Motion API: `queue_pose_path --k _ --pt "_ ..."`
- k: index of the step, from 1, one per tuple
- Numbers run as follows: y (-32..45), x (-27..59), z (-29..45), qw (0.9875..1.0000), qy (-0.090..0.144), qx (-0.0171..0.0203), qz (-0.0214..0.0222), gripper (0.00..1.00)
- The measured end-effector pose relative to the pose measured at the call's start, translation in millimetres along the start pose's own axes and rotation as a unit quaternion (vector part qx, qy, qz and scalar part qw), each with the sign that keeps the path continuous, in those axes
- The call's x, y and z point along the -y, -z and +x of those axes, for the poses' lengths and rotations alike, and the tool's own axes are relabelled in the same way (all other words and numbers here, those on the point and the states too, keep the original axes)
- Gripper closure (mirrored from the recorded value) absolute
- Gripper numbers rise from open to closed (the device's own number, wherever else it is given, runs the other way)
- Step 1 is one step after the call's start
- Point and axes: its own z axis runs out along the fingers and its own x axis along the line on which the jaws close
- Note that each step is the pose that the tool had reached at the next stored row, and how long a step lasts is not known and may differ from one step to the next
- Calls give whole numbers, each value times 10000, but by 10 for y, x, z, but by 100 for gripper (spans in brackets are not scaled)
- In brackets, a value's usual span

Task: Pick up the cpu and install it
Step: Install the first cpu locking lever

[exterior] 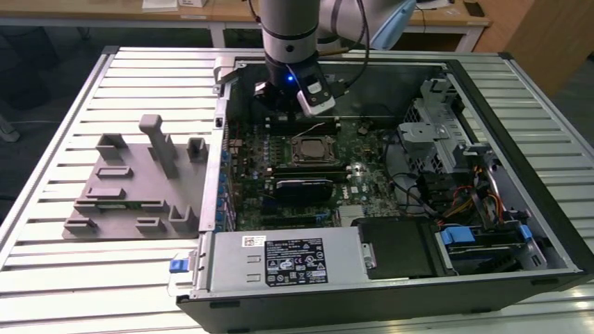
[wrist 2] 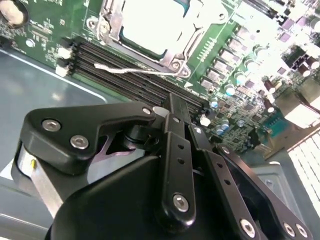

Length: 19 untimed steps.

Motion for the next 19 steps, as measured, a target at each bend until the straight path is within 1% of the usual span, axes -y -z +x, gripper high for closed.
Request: queue_pose_path --k 4,5,7,8,10,12,13,15,19 --pt "-1 0 0 10000 0 2 -1 89" --pt "-1 -1 -1 10000 -1 11 11 89" --pt "-3 0 0 10000 -23 75 53 89" --pt "-5 1 0 9999 -38 116 69 89" --pt "-10 3 0 9997 -77 197 88 89" --pt "-20 4 1 9995 -116 262 91 89" --pt "-27 5 0 9995 -134 282 91 89" --pt "-39 7 -5 9993 -169 307 93 89" --pt "-62 10 -24 9990 -271 334 100 89"
